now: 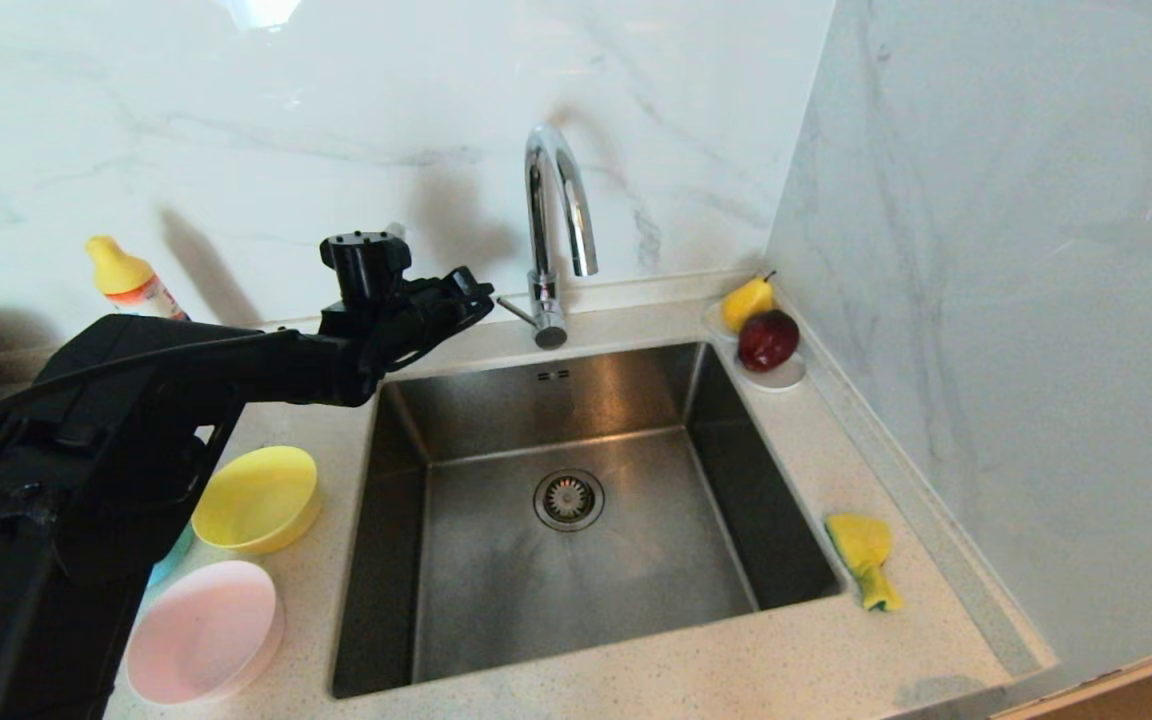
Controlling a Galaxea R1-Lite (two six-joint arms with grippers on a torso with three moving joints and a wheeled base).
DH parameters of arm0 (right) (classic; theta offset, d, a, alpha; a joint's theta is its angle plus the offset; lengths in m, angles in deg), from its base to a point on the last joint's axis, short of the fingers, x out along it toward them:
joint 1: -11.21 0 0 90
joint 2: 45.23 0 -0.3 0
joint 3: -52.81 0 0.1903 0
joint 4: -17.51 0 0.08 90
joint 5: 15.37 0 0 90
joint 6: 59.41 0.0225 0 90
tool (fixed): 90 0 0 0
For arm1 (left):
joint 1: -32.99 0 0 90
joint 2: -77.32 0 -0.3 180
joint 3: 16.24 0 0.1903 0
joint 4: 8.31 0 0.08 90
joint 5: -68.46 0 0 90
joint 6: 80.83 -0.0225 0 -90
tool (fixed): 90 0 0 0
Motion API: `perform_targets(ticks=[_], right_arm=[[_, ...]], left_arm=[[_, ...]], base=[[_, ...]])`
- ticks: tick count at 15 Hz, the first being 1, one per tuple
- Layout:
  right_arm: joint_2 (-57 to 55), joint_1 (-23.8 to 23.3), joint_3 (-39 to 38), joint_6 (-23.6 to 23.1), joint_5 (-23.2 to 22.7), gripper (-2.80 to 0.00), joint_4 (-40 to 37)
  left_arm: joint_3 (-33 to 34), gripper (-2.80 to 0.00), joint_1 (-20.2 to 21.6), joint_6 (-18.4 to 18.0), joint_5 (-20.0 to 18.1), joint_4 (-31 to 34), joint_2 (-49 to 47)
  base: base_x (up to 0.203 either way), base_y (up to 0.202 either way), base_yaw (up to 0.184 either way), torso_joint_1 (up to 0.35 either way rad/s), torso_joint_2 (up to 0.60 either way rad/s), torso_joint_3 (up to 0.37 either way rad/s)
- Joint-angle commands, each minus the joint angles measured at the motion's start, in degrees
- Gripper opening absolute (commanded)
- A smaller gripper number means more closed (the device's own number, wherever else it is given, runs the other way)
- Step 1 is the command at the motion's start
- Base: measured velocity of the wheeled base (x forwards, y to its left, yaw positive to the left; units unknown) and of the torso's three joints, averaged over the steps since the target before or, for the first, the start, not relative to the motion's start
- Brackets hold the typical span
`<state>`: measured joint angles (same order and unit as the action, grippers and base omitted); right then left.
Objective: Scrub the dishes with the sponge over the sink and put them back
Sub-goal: Turn on the faucet
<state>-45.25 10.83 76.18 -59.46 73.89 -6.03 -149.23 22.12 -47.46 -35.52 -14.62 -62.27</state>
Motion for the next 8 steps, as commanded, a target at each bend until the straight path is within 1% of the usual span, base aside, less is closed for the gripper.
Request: perform_targets(ticks=[1, 8], right_arm=[[0.00, -0.04, 0.00, -0.04, -0.05, -2.80, -0.01], [-0.06, -0.06, 0.00, -0.04, -0.05, -2.80, -0.01]], left_arm=[[-0.16, -2.80, -0.38, 0.20, -0.16, -0.21, -0.51], [-0.16, -2.80, -0.56, 0.37, -0.08, -2.05, -0.51]], base=[[0.000, 0.000, 0.000, 0.000, 0.00, 0.000], [0.000, 0.000, 0.000, 0.000, 0.00, 0.000]])
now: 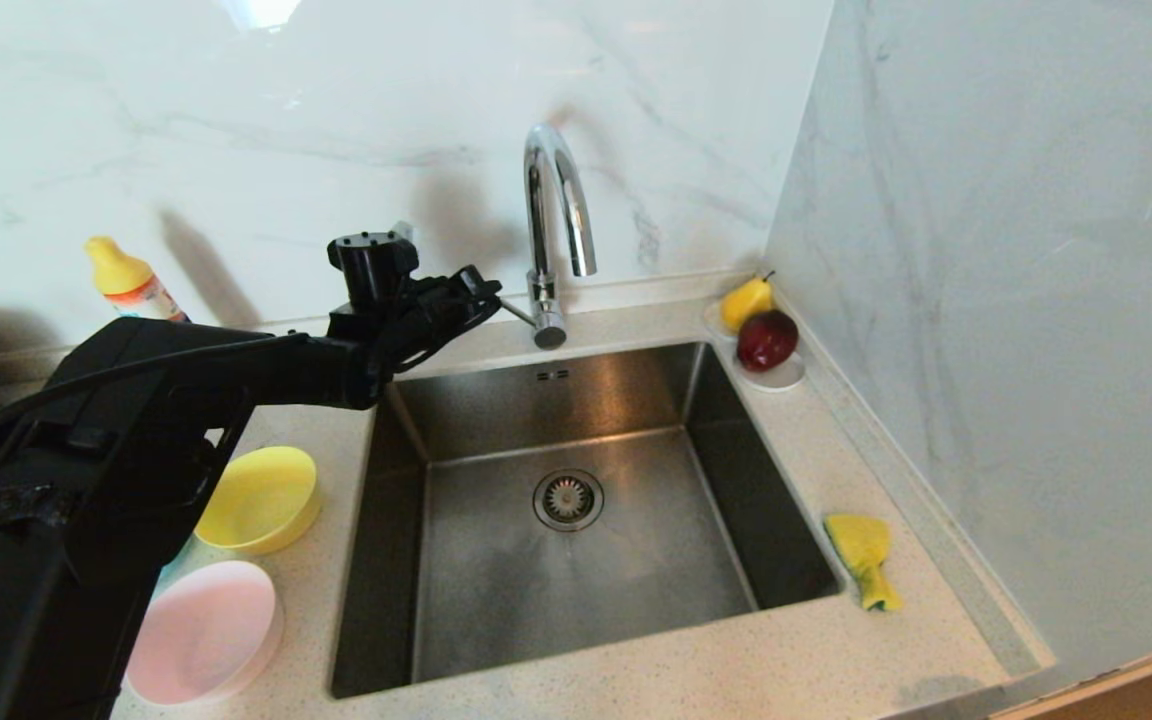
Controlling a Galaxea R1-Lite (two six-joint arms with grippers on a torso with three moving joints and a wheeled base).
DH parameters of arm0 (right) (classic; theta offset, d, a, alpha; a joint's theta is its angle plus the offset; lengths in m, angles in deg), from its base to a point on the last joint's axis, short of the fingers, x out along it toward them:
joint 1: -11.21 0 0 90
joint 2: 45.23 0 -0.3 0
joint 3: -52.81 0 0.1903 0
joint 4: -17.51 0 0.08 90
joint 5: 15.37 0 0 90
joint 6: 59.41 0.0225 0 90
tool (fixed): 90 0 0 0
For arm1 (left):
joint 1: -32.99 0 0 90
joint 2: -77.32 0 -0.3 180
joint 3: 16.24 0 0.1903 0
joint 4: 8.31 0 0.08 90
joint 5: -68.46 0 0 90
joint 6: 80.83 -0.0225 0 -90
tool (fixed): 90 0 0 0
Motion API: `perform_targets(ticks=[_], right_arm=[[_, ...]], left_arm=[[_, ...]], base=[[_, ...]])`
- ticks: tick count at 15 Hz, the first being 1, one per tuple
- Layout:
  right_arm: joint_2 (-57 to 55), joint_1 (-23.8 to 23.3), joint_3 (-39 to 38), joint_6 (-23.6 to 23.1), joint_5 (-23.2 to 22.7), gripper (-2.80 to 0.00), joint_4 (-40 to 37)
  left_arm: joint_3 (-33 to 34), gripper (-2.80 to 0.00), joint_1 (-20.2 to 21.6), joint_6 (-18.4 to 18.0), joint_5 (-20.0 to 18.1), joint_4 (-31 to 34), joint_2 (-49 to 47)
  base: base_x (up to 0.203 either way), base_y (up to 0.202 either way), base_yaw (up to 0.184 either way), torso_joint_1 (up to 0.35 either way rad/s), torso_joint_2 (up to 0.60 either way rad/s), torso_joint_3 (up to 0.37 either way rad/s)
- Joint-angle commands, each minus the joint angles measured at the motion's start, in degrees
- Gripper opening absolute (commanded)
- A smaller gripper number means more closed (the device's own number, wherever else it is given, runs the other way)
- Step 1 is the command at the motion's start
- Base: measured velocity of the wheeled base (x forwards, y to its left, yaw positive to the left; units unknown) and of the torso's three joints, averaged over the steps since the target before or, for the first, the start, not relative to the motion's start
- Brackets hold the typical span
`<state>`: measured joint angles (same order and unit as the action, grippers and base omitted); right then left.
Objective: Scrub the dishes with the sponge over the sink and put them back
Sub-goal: Turn on the faucet
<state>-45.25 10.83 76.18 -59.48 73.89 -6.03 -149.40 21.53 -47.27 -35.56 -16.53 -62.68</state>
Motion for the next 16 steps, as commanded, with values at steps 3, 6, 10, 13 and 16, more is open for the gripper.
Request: perform_targets(ticks=[3, 6, 10, 13, 16], right_arm=[[-0.06, 0.00, 0.00, -0.01, -0.05, -2.80, -0.01], [-0.05, 0.02, 0.00, -0.01, -0.05, -2.80, -0.01], [-0.06, -0.05, -0.04, -0.01, -0.05, -2.80, -0.01], [-0.06, 0.03, 0.00, -0.01, -0.05, -2.80, -0.01], [-0.06, 0.03, -0.08, -0.01, -0.05, -2.80, -0.01]], left_arm=[[0.01, -2.80, 0.12, 0.10, -0.04, -0.22, 0.25], [0.01, -2.80, 0.02, 0.03, -0.22, -0.14, -0.01], [0.01, -2.80, -0.49, 0.10, -0.09, -0.15, -0.43], [0.01, -2.80, -0.83, 0.01, -0.04, -0.23, -0.98], [0.10, -2.80, -1.11, 0.01, 0.04, -0.14, -0.98]], base=[[0.000, 0.000, 0.000, 0.000, 0.00, 0.000], [0.000, 0.000, 0.000, 0.000, 0.00, 0.000], [0.000, 0.000, 0.000, 0.000, 0.00, 0.000], [0.000, 0.000, 0.000, 0.000, 0.00, 0.000], [0.000, 0.000, 0.000, 0.000, 0.00, 0.000]])
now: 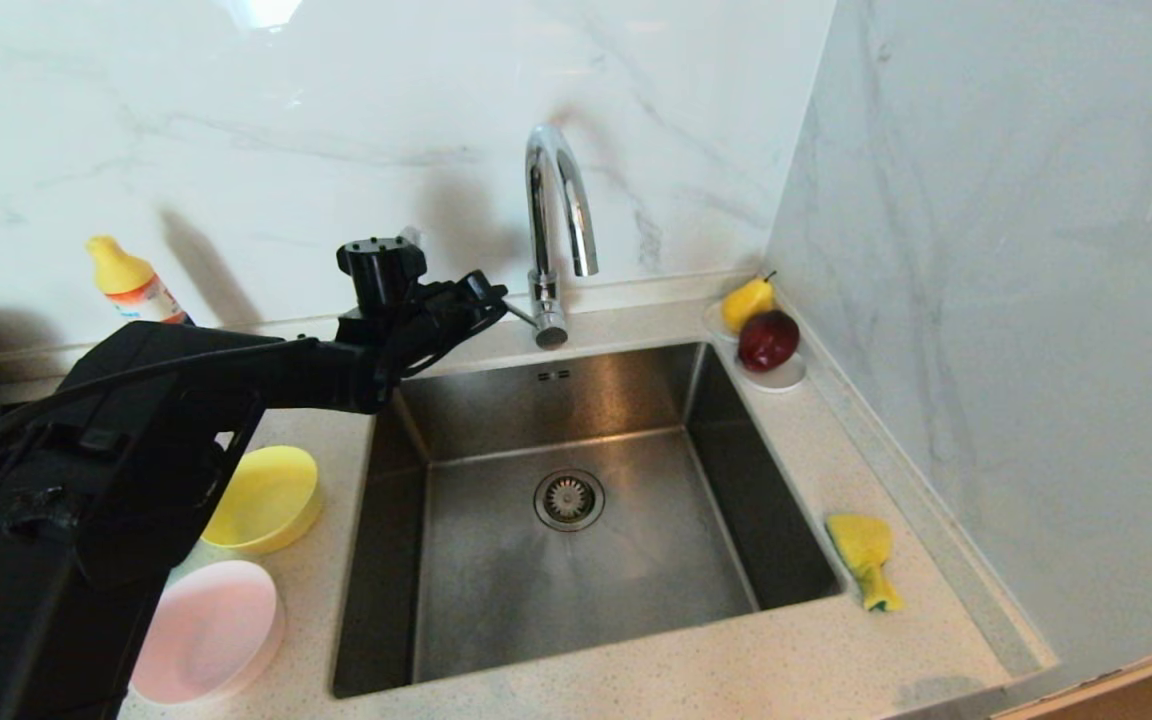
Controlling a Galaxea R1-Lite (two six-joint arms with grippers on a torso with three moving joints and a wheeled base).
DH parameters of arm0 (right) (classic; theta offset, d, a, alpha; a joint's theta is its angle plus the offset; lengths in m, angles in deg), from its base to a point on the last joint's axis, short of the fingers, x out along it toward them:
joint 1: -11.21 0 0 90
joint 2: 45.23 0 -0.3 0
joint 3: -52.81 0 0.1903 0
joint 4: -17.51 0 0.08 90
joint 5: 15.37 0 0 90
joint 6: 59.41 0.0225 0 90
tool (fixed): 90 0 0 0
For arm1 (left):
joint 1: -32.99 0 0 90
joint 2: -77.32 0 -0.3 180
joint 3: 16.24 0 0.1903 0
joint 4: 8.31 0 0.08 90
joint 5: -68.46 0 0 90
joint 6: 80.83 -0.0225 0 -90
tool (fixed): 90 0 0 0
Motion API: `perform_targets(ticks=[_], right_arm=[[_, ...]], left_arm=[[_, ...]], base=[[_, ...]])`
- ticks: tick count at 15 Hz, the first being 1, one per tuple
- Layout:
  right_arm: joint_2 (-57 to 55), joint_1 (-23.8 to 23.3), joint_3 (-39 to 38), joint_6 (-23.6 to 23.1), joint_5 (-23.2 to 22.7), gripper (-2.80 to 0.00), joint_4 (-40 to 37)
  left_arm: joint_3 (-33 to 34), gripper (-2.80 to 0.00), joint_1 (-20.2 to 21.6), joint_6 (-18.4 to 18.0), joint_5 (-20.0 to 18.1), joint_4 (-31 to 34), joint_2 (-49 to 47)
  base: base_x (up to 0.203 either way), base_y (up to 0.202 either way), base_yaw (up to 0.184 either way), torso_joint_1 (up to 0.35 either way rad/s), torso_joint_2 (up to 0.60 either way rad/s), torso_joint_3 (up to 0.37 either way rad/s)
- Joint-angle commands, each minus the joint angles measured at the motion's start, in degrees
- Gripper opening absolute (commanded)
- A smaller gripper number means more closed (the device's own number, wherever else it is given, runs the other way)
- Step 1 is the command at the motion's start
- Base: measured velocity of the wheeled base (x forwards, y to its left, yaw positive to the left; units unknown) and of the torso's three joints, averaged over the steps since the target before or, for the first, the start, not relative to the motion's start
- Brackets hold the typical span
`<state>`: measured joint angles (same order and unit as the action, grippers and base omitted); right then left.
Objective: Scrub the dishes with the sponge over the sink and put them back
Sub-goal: Turn on the faucet
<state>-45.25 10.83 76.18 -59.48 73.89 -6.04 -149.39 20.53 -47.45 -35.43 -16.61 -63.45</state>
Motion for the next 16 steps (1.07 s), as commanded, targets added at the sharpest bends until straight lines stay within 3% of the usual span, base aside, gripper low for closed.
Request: perform_targets(ticks=[1, 9, 12, 16], right_arm=[[-0.06, 0.02, -0.06, -0.01, -0.05, -2.80, 0.01], [-0.06, -0.06, 0.00, -0.01, -0.05, -2.80, 0.01], [-0.06, -0.05, 0.00, -0.01, -0.05, -2.80, 0.01], [-0.06, -0.06, 0.00, -0.01, -0.05, -2.80, 0.01]], left_arm=[[0.35, -2.80, -0.20, 0.19, -0.08, -0.15, -0.21], [3.12, -2.80, -1.51, -0.07, 2.69, -0.08, 1.00], [6.00, -2.80, -1.94, -1.87, 4.22, -0.26, 1.37], [7.86, -2.80, -1.77, -2.36, 5.12, -3.40, 1.91]], base=[[0.000, 0.000, 0.000, 0.000, 0.00, 0.000], [0.000, 0.000, 0.000, 0.000, 0.00, 0.000], [0.000, 0.000, 0.000, 0.000, 0.00, 0.000], [0.000, 0.000, 0.000, 0.000, 0.00, 0.000]])
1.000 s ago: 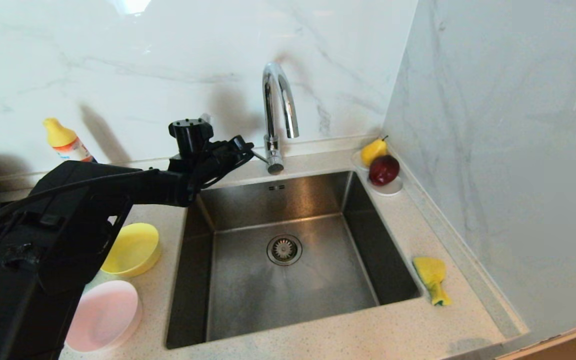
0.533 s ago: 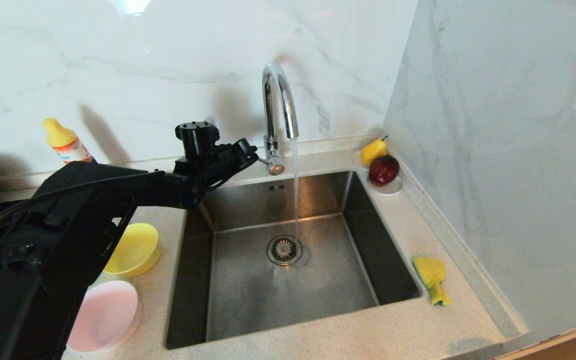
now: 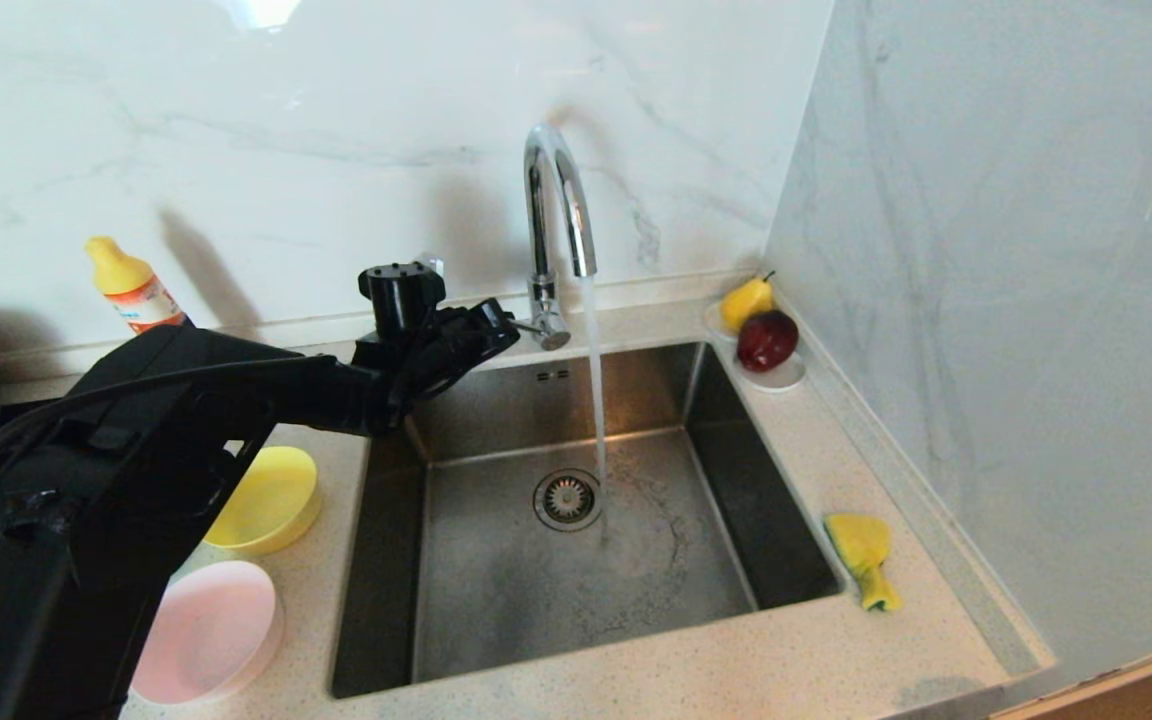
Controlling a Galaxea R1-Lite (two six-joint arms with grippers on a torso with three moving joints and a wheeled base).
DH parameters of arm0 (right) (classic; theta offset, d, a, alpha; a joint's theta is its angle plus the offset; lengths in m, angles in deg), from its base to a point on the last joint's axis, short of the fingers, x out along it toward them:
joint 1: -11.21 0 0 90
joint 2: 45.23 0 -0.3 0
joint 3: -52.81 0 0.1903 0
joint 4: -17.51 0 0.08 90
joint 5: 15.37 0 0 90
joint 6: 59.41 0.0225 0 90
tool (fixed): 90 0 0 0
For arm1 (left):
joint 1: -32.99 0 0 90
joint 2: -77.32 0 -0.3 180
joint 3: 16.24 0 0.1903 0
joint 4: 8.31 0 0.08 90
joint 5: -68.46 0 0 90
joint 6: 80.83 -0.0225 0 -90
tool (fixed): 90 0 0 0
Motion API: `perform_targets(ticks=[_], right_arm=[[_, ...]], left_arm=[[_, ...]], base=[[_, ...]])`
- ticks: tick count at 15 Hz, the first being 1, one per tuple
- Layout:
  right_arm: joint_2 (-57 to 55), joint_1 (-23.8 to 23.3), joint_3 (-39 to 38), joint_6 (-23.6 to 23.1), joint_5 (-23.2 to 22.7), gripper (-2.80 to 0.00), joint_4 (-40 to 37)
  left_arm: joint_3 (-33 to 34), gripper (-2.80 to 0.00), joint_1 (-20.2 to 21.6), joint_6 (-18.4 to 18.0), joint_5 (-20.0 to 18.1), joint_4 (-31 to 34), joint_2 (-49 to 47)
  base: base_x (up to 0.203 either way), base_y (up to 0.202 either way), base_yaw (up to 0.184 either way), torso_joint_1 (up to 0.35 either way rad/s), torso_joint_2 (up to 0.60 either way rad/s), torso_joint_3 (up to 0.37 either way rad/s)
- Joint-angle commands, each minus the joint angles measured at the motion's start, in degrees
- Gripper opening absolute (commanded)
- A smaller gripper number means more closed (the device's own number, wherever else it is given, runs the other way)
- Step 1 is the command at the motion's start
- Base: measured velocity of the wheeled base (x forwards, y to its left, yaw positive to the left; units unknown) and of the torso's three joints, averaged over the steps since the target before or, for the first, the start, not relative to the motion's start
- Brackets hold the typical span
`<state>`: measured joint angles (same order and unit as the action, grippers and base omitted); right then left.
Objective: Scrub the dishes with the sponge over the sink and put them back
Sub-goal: Turn on the faucet
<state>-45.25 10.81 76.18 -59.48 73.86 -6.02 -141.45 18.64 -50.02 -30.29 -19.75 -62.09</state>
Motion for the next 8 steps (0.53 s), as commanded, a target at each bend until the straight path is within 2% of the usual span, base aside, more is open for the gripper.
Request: perform_targets(ticks=[1, 5, 8], right_arm=[[-0.06, 0.00, 0.00, -0.01, -0.02, -2.80, -0.02], [-0.06, 0.02, -0.04, -0.01, -0.02, -2.80, -0.02], [-0.06, -0.04, 0.00, -0.01, -0.02, -2.80, -0.02]], left_arm=[[-0.92, -2.80, 0.65, 0.21, -0.03, 0.08, 1.08], [-0.50, -2.80, 4.76, 0.28, 0.13, 1.91, 7.91], [4.33, -2.80, 5.87, -1.59, 2.66, 3.01, 18.97]], base=[[0.000, 0.000, 0.000, 0.000, 0.00, 0.000], [0.000, 0.000, 0.000, 0.000, 0.00, 0.000], [0.000, 0.000, 0.000, 0.000, 0.00, 0.000]])
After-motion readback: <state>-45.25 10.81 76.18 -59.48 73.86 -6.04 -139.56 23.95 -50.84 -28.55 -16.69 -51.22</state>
